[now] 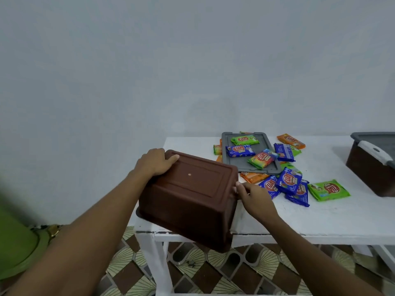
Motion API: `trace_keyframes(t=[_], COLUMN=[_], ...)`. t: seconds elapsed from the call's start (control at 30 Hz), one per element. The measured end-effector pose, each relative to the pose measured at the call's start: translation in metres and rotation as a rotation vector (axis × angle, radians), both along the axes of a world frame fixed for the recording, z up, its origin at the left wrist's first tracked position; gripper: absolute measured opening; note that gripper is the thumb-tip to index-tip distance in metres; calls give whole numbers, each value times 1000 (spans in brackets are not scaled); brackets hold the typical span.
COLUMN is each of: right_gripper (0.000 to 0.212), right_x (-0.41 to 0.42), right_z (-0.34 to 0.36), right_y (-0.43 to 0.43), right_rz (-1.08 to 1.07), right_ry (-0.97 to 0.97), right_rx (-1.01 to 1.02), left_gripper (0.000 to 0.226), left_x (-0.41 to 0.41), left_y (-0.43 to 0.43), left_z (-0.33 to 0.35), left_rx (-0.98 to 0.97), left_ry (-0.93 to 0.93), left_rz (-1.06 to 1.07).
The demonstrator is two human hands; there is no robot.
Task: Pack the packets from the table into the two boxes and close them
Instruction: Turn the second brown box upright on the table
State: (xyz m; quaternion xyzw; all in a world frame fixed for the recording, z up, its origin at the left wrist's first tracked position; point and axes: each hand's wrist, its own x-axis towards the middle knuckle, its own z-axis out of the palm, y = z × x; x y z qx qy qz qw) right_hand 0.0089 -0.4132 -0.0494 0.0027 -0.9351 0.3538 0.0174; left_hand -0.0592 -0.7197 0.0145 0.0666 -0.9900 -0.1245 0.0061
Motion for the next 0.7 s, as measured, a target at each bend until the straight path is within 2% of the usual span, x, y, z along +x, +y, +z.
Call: trace_keyframes(t=[0.1, 0.2, 0.23, 0.33, 0.4, 0.5, 0.63, 0.7], right_gripper=[67, 77, 74, 55, 41, 45, 56, 54], right_x=[12, 24, 26, 25, 23, 19, 21, 23], right_z=[20, 51, 61, 81, 87, 78, 62, 60], right_y=[-12, -20, -24, -30, -31, -27, -18, -15], right_rz=[3, -12, -16, -52, -96, -185, -302, -324], right_ry=[-25, 18, 62, 188, 207, 160, 39, -5], right_rx=[-204, -456, -533, -732, -858, -930, -1007, -1006], left_gripper=[67, 65, 66, 76, 76, 80, 80, 79], left_x=[16, 37, 43, 55, 67, 83, 96, 102], left_y=[2, -2, -7, -20, -21, -21, -17, -15], left_z=[11, 35, 43, 55, 50, 28, -1, -10], left_rx=[117, 270, 390, 940, 1148, 1206, 1064, 994], left_ry=[147, 345, 388, 447, 411, 280, 178, 160], left_rz=[78, 140, 181, 249, 260, 259, 247, 233])
